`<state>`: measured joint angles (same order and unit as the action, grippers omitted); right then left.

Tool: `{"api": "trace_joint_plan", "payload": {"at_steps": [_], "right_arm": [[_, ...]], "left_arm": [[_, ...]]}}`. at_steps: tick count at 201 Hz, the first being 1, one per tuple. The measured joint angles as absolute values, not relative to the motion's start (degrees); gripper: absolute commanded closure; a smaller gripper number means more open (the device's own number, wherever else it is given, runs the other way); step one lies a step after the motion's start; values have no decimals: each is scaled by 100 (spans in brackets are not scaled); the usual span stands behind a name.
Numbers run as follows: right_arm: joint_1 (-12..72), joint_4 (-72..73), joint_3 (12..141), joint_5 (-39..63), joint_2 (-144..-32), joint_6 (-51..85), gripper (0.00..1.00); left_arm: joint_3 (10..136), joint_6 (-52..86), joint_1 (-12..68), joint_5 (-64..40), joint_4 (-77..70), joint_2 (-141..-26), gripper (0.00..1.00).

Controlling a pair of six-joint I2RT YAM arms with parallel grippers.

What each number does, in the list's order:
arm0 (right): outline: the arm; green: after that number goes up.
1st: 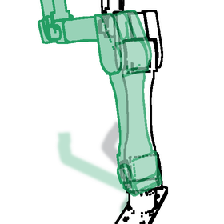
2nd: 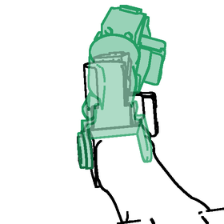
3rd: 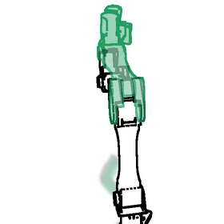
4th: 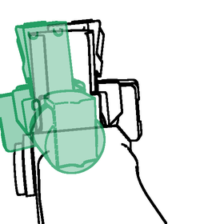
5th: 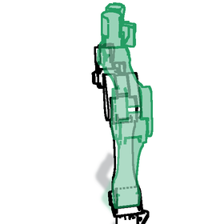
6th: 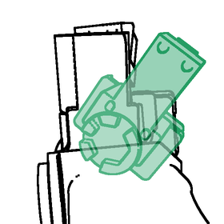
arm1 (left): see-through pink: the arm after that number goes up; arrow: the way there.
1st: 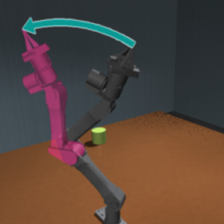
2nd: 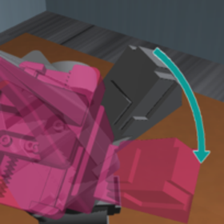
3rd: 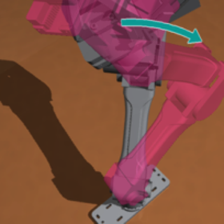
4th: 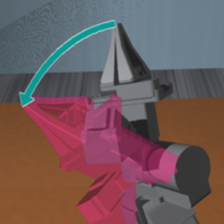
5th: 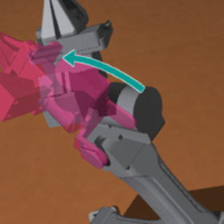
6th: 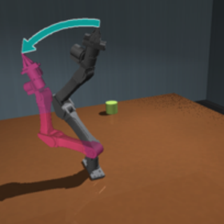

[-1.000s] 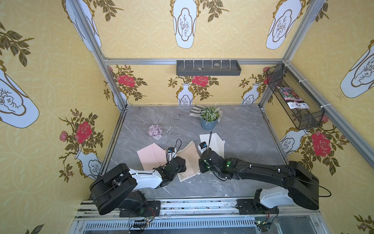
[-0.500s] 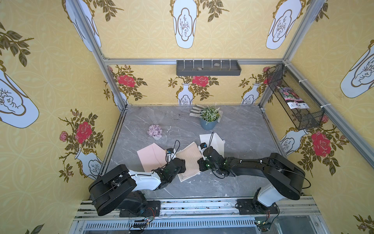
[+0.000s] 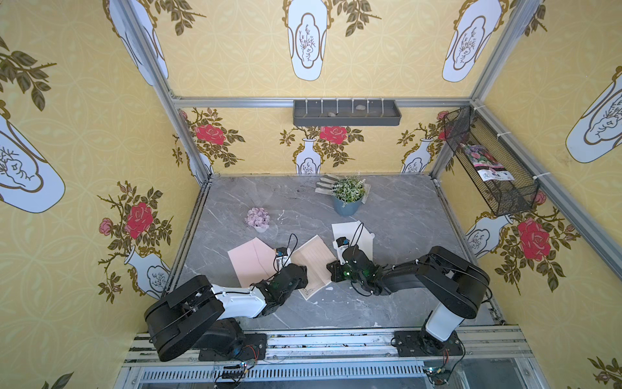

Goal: Take the letter paper out of the envelope
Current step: Unfold the letter paper at the center of the board.

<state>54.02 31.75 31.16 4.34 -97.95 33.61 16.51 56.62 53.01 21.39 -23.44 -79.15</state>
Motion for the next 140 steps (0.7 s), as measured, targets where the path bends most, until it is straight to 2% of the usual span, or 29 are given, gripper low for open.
{"api": "trace_joint_plan", "payload": {"at_steps": [140], "right_arm": [[5052, 3002, 2663, 517, -9277, 3417, 100]], "left_arm": [[1601, 5701, 5306, 2261, -2056, -7712, 44]]}}
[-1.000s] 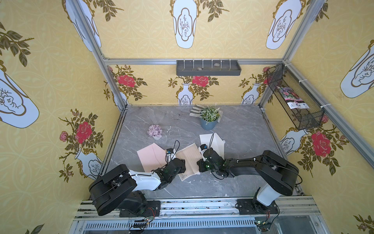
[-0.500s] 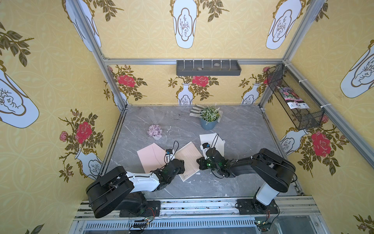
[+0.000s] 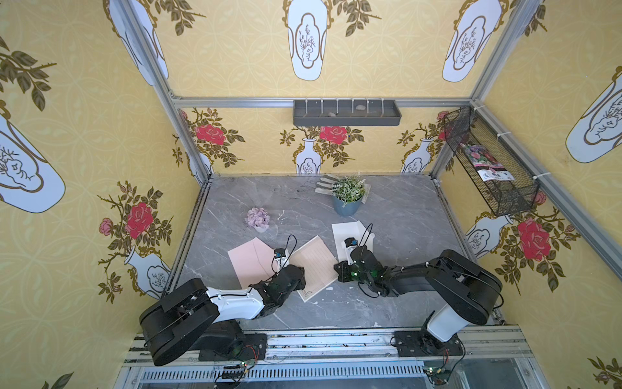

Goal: Take the letter paper out of the envelope
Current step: Unfold the letter paper at the center of the board, then adjust the envelope at the center of the board.

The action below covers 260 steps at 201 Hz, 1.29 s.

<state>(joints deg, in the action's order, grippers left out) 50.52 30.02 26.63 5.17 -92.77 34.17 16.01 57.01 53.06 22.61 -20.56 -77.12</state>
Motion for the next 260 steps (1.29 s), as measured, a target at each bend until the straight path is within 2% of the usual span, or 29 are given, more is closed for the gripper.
{"api": "trace_joint_plan", "payload": {"at_steps": [150, 205, 260], "right_arm": [[5022, 3096, 2685, 572, -9358, 3380, 100], [5011, 2912, 3267, 624, -9793, 3277, 100], [4786, 2897, 4117, 766, -10532, 2993, 100]], "left_arm": [[1557, 5699, 5304, 2370, -1317, -7207, 43], [1522, 5701, 5304, 2445, -967, -6952, 42], [1363, 5745, 5299, 2443, -235, -5765, 42]]}}
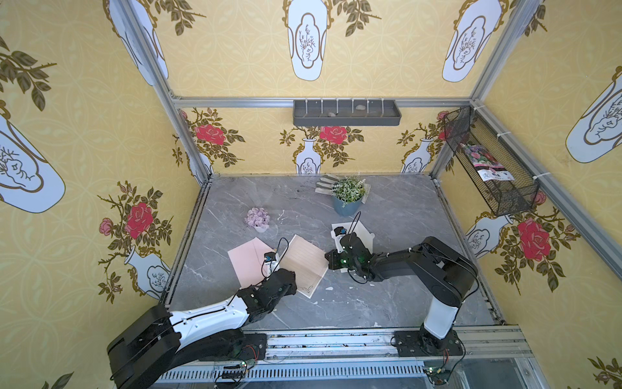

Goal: Take the letter paper out of the envelope
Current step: Adjust the envelope at the center of the board.

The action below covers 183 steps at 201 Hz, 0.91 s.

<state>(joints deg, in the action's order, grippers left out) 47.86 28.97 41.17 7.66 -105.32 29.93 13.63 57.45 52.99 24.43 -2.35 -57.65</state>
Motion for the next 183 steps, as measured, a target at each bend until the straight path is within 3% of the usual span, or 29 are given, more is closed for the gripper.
{"api": "trace_joint_plan", "payload": {"at_steps": [63, 129, 172, 183], "right_arm": [[4458, 3006, 4976, 1044, -11268, 2781, 100], [4456, 2810, 6055, 1437, -11957, 2722, 100], [4556, 2554, 6184, 1935, -11754, 2762, 100], [4582, 2491, 6217, 2021, -11511, 2740, 87]], "left_arm": [[1181, 5714, 5299, 2373, 642, -4313, 41], [1476, 5638, 5299, 2012, 471, -5424, 40], [1525, 5594, 5299, 1903, 235, -5575, 40], [1527, 5586, 5299, 1900, 215, -5502, 40]]}}
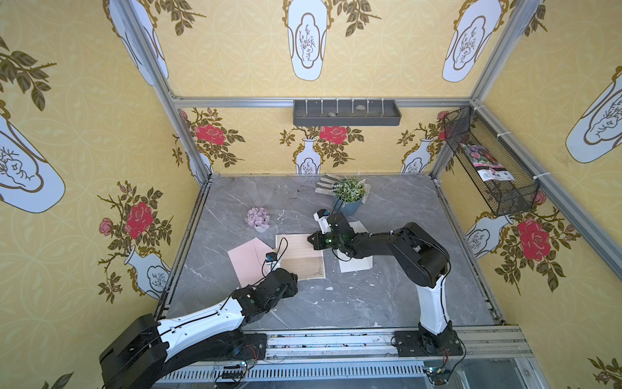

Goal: Take the letter paper out of the envelope
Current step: Adjust the envelope at the center of the board, then pick up the envelope from the center of the board.

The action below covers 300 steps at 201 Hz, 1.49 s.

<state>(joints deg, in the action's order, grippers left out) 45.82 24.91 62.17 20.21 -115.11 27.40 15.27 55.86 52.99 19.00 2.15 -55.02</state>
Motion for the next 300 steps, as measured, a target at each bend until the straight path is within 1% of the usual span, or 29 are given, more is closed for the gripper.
{"api": "trace_joint_plan", "payload": {"at_steps": [13, 17, 25, 47, 68, 81, 97, 110, 123, 136, 154, 171, 197, 224, 240, 270, 300], "right_arm": [[4582, 2327, 6237, 2062, -11098, 2692, 63], [4574, 2246, 6228, 2047, -10949, 2665, 58], [4565, 2093, 6176, 1979, -10654, 2569, 52], [4547, 1653, 5688, 1680, -9789, 2443, 46], [4550, 1151, 4757, 1332, -8877, 2467, 45], [4550, 805, 4178, 1076, -8287, 2591, 41], [4545, 333, 3577, 663, -7430, 2764, 35], [4519, 80, 3203, 370, -6707, 2891, 32], [4456, -148, 2969, 200, -6106, 2980, 30], [4366, -349, 2882, 71, -5736, 3022, 29], [4163, -545, 2812, -40, -5557, 3074, 28], [3817, -633, 2650, 36, -5553, 3153, 28], [3356, -635, 2373, 421, -5485, 3199, 26], [2967, -569, 2217, 690, -5369, 3291, 25], [2705, -451, 2141, 913, -5553, 3291, 26], [2429, -25, 2123, 1313, -6353, 3275, 36], [2373, 381, 2290, 1586, -7067, 3275, 37]], "left_arm": [[1546, 5548, 5299, 1879, 217, -5411, 40], [1559, 5544, 5301, 1874, 220, -5389, 40], [1584, 5511, 5301, 1833, 220, -5339, 40], [1594, 5457, 5301, 1782, 217, -5286, 40], [1594, 5406, 5301, 1732, 180, -5345, 40], [1660, 5332, 5304, 1688, 174, -5487, 40], [1988, 5120, 5304, 1632, 178, -5782, 39], [2493, 4840, 5301, 1599, 287, -6130, 39], [3094, 4486, 5299, 1603, 395, -6490, 39], [3616, 4104, 5286, 1599, 381, -6827, 38], [4025, 3601, 5137, 1387, 325, -7146, 36], [4324, 3286, 4703, 974, 342, -7367, 36], [4456, 3065, 4036, 502, 73, -7553, 37], [4147, 2886, 3909, 84, -296, -7758, 37], [3929, 2856, 3892, -40, -475, -7856, 36], [3911, 2834, 3861, -276, -644, -7848, 35], [3896, 2644, 3863, -298, -642, -7736, 35]]}}
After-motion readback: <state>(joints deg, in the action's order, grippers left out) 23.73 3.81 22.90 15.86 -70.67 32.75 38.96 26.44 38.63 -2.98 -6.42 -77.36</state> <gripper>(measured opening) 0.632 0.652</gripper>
